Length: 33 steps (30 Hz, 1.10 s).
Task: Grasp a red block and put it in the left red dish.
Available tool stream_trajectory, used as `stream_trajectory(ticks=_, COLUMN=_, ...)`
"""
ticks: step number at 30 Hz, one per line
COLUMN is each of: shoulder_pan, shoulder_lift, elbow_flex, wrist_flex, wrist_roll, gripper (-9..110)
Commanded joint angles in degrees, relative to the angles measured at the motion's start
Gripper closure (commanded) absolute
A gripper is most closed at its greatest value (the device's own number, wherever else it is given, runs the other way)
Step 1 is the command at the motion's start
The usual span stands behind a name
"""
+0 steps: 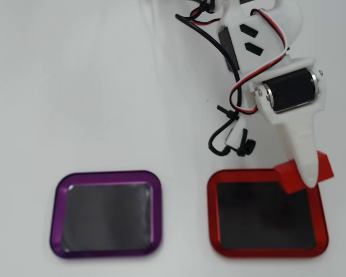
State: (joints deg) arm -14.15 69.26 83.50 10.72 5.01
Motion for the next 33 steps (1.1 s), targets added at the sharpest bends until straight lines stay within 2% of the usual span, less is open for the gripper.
stream_trajectory(ticks=1, shoulder_pan=-0.18, shoulder_lift=-1.76, elbow_flex=-7.91, wrist_flex=2.20, wrist_roll=0.18, gripper=102)
stream_trajectory(ticks=8, shoulder_pan=-0.18, shoulder_lift=-10.20, elbow_flex=-15.38, wrist_flex=4.66, wrist_roll=-0.44, gripper=102)
stream_trajectory(ticks=21, shoulder_pan=0.00, shoulder_lift=-11.25, elbow_flex=-14.85, wrist_flex=4.75, wrist_roll=-0.62, gripper=101)
stream_trajectory(ticks=28, shoulder_pan=0.88, shoulder_lift=-11.16, elbow_flex=-15.56, wrist_flex=14.85, wrist_roll=-0.09, gripper=87)
stream_trajectory(ticks=33, shoulder_pan=0.88, shoulder_lift=-10.99, elbow_flex=-15.64, wrist_flex=16.52, wrist_roll=-0.18, gripper=82)
